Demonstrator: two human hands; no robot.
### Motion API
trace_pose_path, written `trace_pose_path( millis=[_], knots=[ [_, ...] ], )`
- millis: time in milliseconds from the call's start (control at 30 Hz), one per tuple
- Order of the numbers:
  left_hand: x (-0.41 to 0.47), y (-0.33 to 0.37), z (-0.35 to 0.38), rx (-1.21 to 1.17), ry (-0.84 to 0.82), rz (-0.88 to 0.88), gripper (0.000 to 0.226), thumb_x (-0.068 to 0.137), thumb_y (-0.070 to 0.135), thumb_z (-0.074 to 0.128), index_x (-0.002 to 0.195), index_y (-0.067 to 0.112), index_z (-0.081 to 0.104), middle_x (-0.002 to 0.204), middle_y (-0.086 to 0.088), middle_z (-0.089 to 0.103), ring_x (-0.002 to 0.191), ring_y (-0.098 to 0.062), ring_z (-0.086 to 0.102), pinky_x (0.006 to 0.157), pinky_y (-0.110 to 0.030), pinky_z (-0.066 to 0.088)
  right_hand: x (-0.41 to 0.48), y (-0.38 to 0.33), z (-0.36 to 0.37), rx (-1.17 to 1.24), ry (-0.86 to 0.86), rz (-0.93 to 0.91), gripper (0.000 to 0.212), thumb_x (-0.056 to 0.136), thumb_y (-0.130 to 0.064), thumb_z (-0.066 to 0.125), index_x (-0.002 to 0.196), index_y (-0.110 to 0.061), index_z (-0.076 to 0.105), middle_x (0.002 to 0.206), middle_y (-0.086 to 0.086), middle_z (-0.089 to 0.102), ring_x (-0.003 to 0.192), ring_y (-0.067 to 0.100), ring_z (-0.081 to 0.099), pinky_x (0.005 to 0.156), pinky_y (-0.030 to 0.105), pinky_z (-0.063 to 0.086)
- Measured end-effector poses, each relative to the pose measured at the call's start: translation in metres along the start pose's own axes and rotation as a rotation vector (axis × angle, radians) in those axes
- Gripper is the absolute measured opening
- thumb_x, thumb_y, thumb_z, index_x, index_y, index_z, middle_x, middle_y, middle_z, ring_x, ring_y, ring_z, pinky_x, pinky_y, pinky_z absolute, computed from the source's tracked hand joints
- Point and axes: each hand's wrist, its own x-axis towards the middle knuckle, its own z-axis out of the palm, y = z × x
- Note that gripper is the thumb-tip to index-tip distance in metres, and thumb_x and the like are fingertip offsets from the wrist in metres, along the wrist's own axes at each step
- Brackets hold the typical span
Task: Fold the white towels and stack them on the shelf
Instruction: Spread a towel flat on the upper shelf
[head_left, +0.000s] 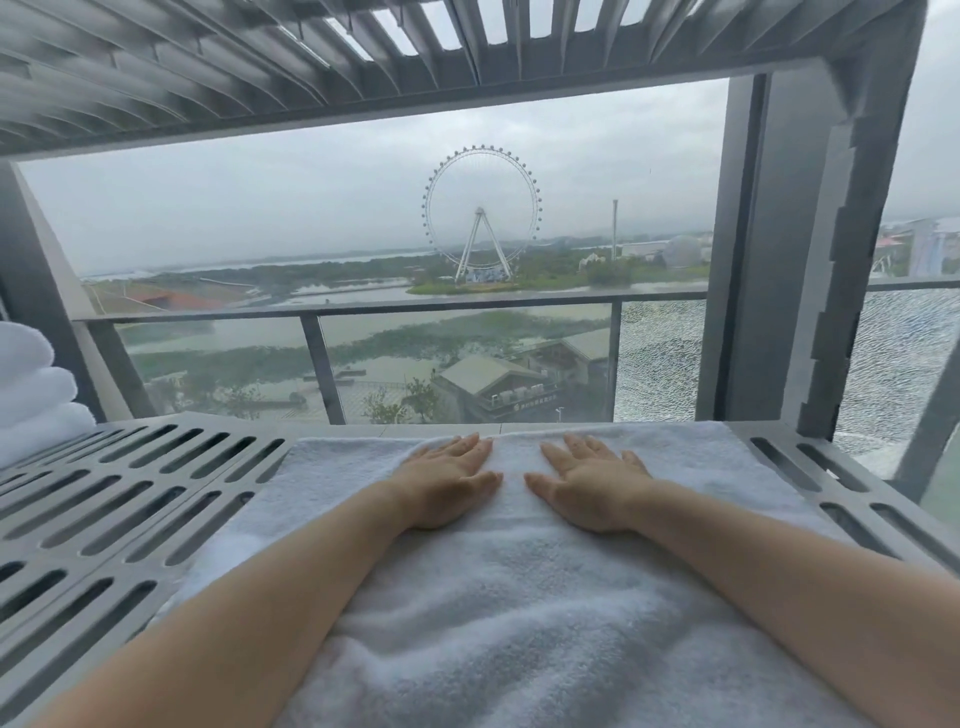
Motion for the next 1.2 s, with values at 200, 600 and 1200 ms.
trace_pose_path(
  millis=[200, 600, 1200],
  knots=[
    [0.002, 0.005, 0.007, -0.019, 0.024, -0.075, 0.065, 0.091, 0.062, 0.017, 0.147, 0.033, 0.004, 0.157, 0.005, 0.000, 0.144, -0.012, 0.000, 0.116, -0.037, -0.002, 0.010, -0.010, -0.004, 0.035, 0.020, -0.046, 0.068, 0.091, -0.060, 0.023, 0.147, -0.027, 0.006, 0.157, -0.003, 0.000, 0.144, 0.016, -0.003, 0.113, 0.047, -0.005],
    [0.007, -0.001, 0.000, -0.051, 0.002, -0.054, 0.058, 0.094, 0.056, 0.017, 0.147, 0.036, 0.006, 0.157, 0.006, 0.000, 0.144, -0.013, -0.001, 0.116, -0.045, -0.001, 0.028, -0.022, -0.004, -0.017, 0.005, 0.046, 0.063, 0.088, -0.065, 0.015, 0.145, -0.040, 0.005, 0.157, -0.006, -0.006, 0.143, 0.024, -0.009, 0.104, 0.065, -0.012],
    [-0.024, -0.021, 0.003, -0.102, 0.047, -0.142, 0.061, 0.096, 0.047, 0.013, 0.149, 0.018, 0.002, 0.158, 0.004, 0.002, 0.144, -0.010, 0.001, 0.115, -0.047, -0.004, 0.035, -0.085, -0.004, -0.007, -0.011, -0.223, 0.051, 0.098, -0.038, 0.018, 0.145, -0.019, 0.022, 0.157, -0.003, 0.004, 0.144, 0.015, -0.001, 0.110, 0.062, -0.002]
  ],
)
